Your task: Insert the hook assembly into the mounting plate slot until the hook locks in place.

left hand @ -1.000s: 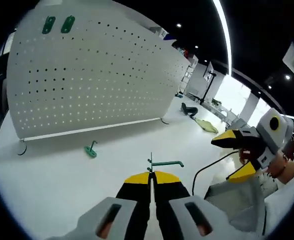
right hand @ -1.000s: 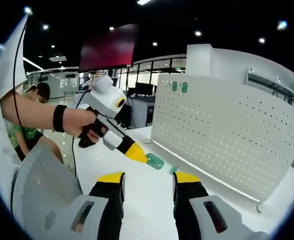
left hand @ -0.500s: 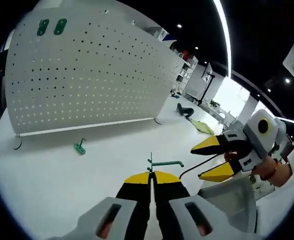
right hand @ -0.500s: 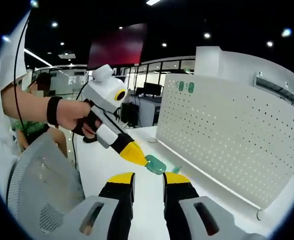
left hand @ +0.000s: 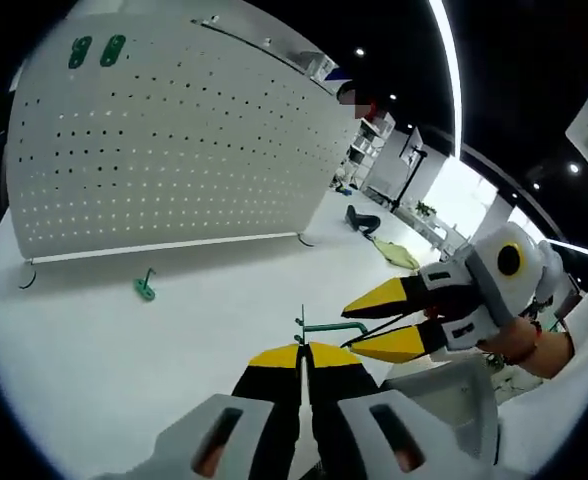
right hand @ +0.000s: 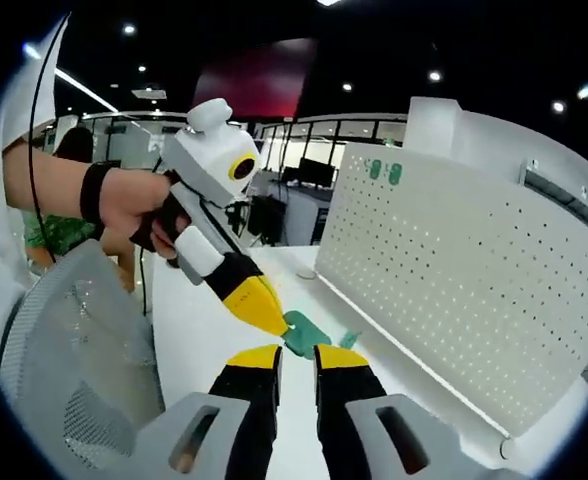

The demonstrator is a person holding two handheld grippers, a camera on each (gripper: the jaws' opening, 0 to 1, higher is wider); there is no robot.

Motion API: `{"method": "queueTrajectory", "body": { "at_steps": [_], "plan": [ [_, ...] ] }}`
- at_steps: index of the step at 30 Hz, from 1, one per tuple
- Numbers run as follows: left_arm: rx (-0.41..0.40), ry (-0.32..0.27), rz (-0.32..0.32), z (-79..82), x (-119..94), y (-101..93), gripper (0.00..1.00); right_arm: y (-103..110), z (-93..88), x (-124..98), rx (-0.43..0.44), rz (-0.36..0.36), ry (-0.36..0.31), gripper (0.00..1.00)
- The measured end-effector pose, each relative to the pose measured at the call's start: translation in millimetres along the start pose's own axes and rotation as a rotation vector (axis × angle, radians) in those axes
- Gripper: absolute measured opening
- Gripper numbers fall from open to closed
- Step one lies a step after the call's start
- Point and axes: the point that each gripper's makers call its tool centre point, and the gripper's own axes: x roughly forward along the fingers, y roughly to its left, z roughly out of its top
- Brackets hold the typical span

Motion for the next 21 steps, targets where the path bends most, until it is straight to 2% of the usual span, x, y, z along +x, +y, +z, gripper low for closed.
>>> {"method": "queueTrajectory", "body": {
  "at_steps": [21],
  "plan": [
    [0.007,0.052,0.015,-0.6,6.4,-7.6,0.01,-0.6,-8.1,3.6,-0.239,0.010,0.084,0.04]
  ]
}}
